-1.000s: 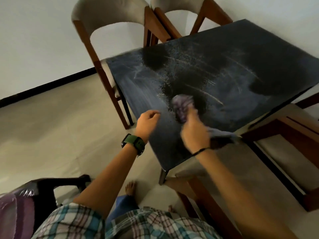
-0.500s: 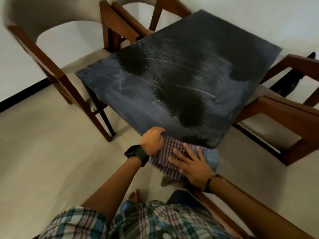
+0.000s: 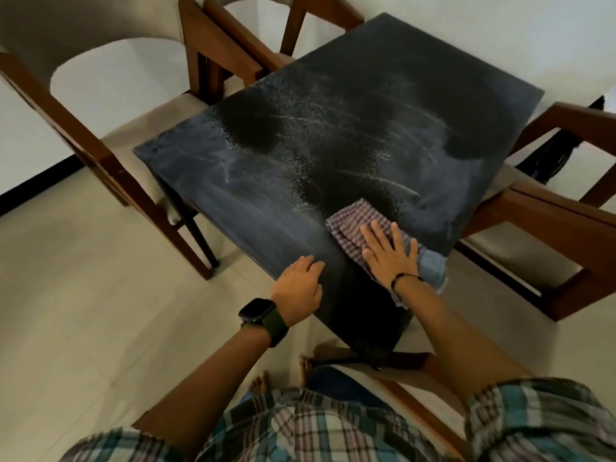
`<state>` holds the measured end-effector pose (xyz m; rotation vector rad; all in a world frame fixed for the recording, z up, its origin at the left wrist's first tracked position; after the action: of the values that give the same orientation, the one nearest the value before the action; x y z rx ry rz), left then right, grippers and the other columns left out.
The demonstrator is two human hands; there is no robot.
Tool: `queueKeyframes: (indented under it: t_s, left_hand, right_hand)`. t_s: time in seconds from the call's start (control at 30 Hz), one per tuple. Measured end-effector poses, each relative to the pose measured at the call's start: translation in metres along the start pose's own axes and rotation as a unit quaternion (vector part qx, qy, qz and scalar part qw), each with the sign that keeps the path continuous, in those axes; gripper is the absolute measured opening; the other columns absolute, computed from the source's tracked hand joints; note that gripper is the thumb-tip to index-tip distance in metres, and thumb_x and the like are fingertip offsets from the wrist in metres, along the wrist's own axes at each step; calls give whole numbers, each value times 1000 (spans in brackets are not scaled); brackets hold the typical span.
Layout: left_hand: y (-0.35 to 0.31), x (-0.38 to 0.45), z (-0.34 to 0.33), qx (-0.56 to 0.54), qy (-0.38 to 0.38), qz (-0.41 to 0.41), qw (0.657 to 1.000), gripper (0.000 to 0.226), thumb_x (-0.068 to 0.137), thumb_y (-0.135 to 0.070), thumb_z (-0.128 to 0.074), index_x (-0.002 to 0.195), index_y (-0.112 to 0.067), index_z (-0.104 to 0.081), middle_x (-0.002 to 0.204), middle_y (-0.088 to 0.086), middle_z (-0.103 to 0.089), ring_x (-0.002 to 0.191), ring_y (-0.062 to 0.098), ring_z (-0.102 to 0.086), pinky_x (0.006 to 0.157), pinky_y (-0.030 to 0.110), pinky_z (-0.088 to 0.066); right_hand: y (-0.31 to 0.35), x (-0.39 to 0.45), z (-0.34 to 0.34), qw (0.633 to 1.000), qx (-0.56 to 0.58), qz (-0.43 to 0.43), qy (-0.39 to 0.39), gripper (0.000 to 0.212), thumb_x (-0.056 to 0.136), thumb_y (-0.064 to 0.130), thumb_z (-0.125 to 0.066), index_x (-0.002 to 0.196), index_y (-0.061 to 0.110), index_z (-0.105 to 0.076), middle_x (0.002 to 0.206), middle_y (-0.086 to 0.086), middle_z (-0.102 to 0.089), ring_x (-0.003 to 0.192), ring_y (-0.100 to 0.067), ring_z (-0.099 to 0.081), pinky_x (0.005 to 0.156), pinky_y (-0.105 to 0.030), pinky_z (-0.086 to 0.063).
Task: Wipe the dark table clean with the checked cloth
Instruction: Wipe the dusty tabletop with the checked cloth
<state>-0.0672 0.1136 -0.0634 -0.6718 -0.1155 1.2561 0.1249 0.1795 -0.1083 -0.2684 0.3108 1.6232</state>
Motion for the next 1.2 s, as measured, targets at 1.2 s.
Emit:
queueKeyframes:
  t_s: [1.2]
  left_hand:
    - [-49,33,10,-81,-134,-57,986,30,88,-5,-47,117,-9,-56,135,10,-49,130,22,-39,107,30,-28]
  right_hand:
    - [-109,19,13,998,60,-34,-9,50,99,48,-12,144,46,11,157,12,16,143,-24,19,112,-61,8]
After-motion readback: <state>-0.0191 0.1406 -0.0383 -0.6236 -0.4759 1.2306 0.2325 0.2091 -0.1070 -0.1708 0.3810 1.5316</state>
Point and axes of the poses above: each hand's wrist, its own x-axis towards the middle knuckle, its own z-axis out of the back of the hand, y = z × x, the point moved 5 cm from there along x, towards the middle knuckle
